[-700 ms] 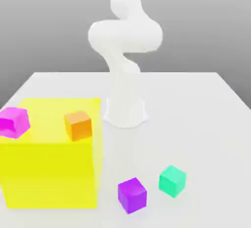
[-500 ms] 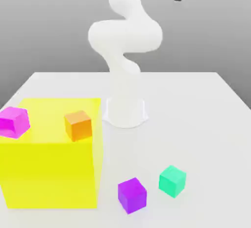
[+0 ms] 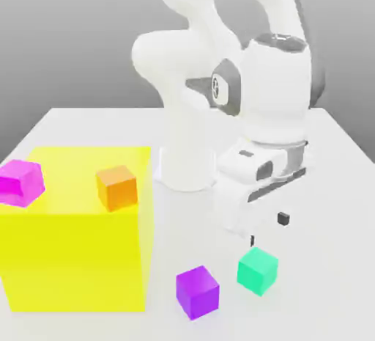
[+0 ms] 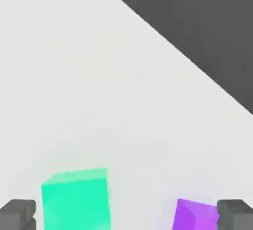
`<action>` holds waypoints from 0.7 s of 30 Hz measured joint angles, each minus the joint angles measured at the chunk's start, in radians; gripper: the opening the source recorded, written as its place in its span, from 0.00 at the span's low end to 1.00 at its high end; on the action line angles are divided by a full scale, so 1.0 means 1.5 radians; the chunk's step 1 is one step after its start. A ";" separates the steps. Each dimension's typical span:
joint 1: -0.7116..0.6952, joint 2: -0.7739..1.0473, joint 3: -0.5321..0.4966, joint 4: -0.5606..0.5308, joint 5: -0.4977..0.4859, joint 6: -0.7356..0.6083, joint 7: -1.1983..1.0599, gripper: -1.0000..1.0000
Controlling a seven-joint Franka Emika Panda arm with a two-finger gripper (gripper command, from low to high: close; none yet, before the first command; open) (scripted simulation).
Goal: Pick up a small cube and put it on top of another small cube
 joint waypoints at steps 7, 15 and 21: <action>0.030 0.160 -0.038 0.019 -0.039 0.128 0.021 0.00; 0.024 0.142 -0.031 0.016 -0.037 0.113 0.020 0.00; 0.016 0.017 -0.008 0.001 -0.008 -0.001 0.000 0.00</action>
